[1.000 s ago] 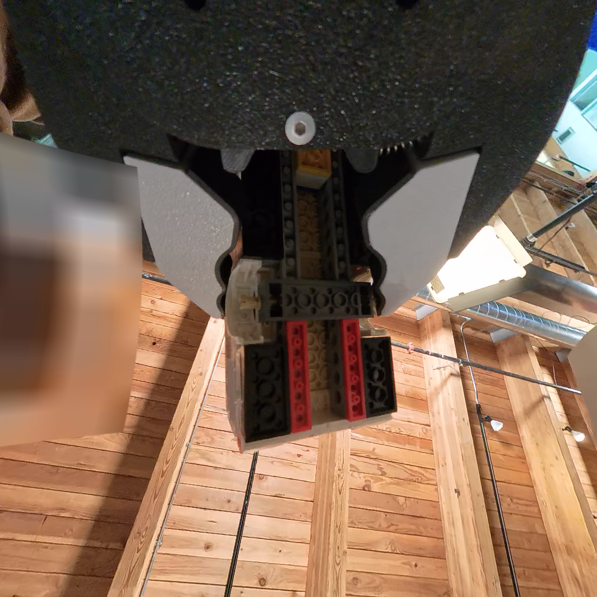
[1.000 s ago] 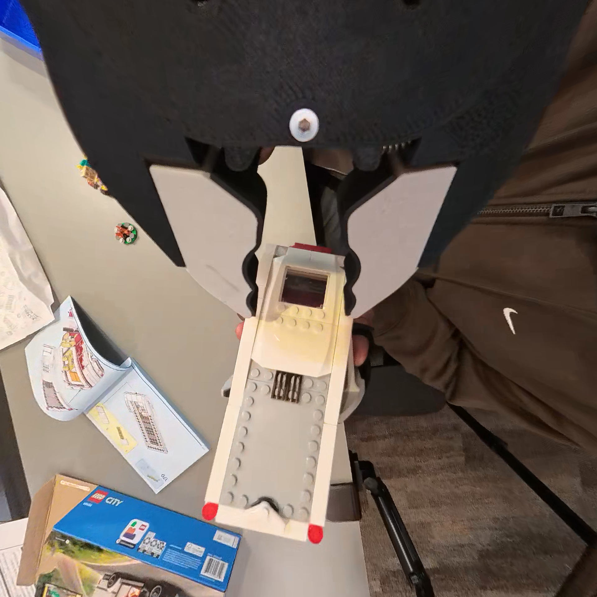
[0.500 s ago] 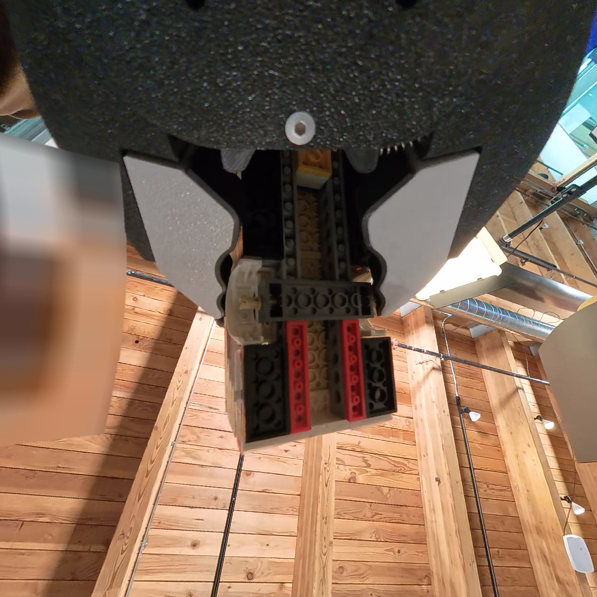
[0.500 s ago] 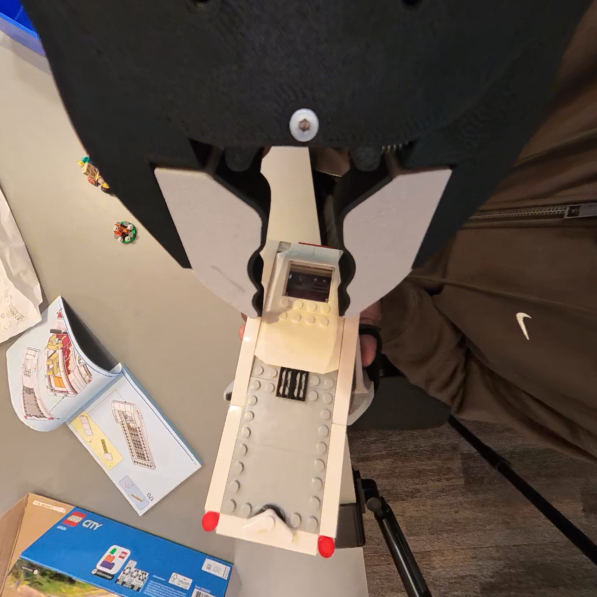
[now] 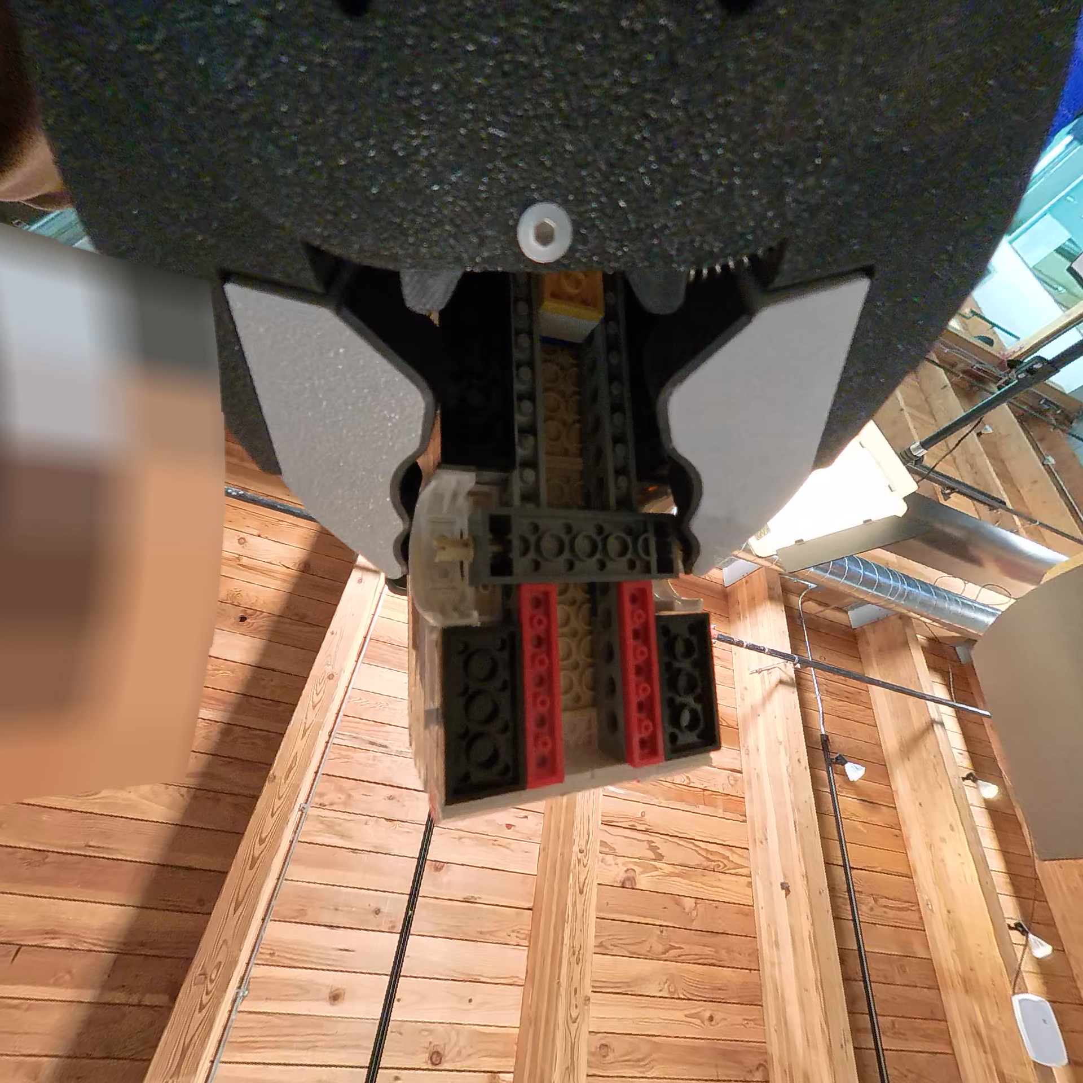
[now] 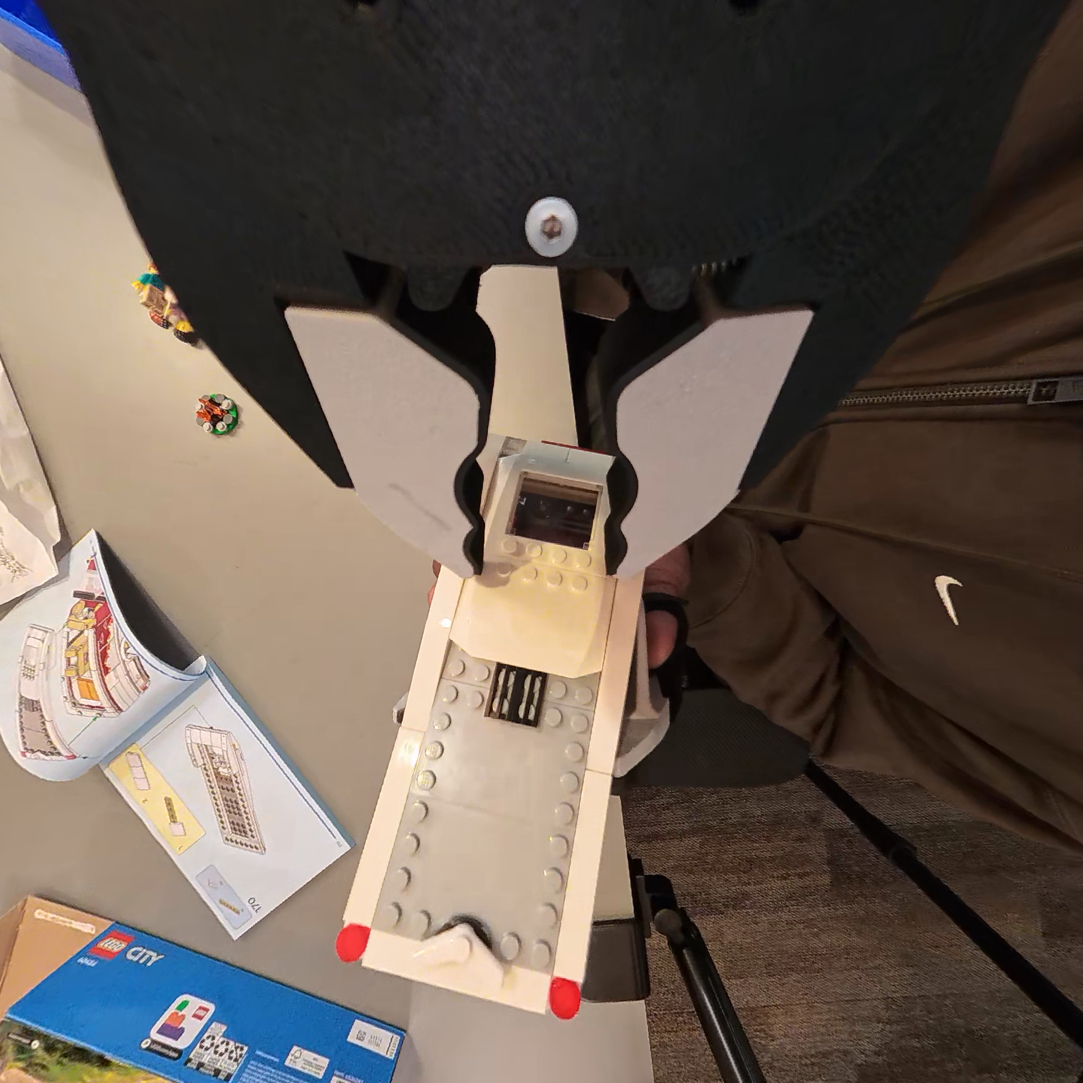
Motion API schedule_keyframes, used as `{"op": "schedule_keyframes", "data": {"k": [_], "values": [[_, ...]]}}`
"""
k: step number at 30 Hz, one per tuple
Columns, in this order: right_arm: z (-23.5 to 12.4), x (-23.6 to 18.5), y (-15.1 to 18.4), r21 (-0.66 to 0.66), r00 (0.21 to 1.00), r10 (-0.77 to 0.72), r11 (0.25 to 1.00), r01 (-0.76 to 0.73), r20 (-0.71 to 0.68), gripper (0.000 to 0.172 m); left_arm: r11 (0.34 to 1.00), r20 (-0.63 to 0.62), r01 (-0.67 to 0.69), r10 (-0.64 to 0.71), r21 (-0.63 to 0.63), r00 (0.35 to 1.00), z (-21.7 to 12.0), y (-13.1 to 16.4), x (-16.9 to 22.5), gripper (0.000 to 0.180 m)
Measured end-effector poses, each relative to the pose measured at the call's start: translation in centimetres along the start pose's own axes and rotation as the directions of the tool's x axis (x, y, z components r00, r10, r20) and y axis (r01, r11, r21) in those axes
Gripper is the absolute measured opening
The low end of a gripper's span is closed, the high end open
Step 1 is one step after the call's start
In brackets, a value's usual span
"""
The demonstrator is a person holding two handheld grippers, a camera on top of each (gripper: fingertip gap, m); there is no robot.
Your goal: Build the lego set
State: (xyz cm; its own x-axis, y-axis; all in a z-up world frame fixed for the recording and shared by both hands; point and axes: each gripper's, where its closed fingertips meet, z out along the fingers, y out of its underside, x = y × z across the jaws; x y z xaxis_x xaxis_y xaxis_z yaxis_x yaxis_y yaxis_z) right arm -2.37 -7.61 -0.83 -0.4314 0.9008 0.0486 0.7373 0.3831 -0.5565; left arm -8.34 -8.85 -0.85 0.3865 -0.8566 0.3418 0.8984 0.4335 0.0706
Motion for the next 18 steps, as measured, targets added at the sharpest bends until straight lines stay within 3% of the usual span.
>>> {"op": "schedule_keyframes", "data": {"k": [18], "values": [[0.28, -0.09, 0.66, 0.011, 1.000, 0.018, 1.000, -0.019, 0.019, 0.040, 0.999, 0.001, -0.016, 0.016, -0.032, 1.000, -0.37, 0.42, -0.24, 0.085]]}}
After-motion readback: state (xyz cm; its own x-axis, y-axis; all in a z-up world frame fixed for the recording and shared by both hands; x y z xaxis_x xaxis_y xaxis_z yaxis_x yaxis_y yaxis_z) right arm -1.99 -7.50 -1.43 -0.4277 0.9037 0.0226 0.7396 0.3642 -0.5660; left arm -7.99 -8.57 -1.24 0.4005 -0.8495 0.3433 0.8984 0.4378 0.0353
